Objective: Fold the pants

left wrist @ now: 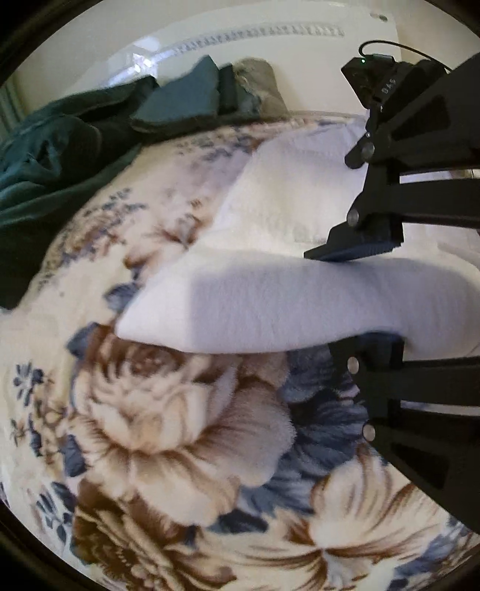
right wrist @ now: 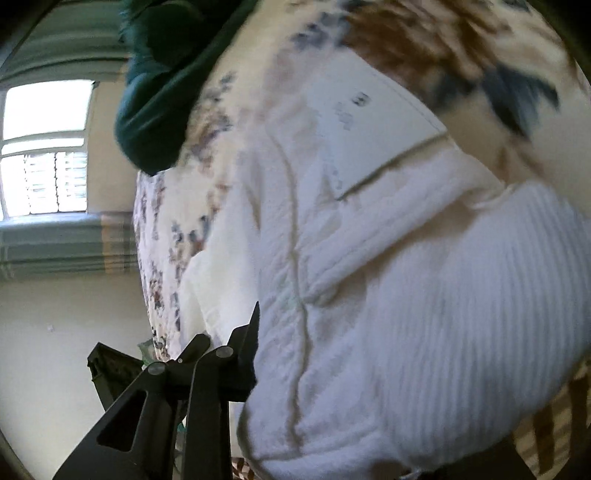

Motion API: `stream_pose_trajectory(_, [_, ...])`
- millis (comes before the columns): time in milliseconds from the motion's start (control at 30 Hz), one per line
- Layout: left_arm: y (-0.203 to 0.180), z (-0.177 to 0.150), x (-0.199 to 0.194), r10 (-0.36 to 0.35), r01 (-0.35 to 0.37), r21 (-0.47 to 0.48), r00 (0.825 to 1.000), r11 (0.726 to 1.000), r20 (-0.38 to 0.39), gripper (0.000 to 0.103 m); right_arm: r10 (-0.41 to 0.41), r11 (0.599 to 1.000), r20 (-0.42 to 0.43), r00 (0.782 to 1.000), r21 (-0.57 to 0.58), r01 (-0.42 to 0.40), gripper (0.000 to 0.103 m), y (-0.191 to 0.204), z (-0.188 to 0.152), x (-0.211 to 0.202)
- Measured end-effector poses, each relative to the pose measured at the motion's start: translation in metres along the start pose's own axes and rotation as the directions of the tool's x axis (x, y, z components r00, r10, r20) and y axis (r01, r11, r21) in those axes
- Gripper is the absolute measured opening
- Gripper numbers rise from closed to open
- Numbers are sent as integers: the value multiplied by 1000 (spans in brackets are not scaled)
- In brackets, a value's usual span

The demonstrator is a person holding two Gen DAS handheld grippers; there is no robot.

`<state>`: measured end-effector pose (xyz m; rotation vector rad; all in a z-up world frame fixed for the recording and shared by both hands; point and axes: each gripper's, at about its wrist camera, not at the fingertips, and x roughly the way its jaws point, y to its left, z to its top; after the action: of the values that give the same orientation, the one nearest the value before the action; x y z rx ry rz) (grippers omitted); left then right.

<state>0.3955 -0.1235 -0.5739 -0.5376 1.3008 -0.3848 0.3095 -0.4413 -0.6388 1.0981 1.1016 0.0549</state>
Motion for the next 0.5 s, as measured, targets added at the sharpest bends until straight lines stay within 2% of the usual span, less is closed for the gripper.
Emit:
stream_pose_trajectory(167, [-5,25,-49,-44,43,7,995,999,85,25,30,998,9,1000,-61,-29,29,62,2,1])
stream_pose_trajectory(300, [19,60,-85,-76,78,-10,986,997,149,25,78,990,10,997,-120,-77,30,123,1,35])
stream_pose_trajectory(433, [63,113,-113,-82,90,-33,977,995,196,25,115,982,-1,993,-150,-114,29,192,2,107])
stream_pose_trajectory(500, [97,149,-131,-64,77,-52,974,996,219,25,133,977,-14,991,-169,-133,29,224,1,147])
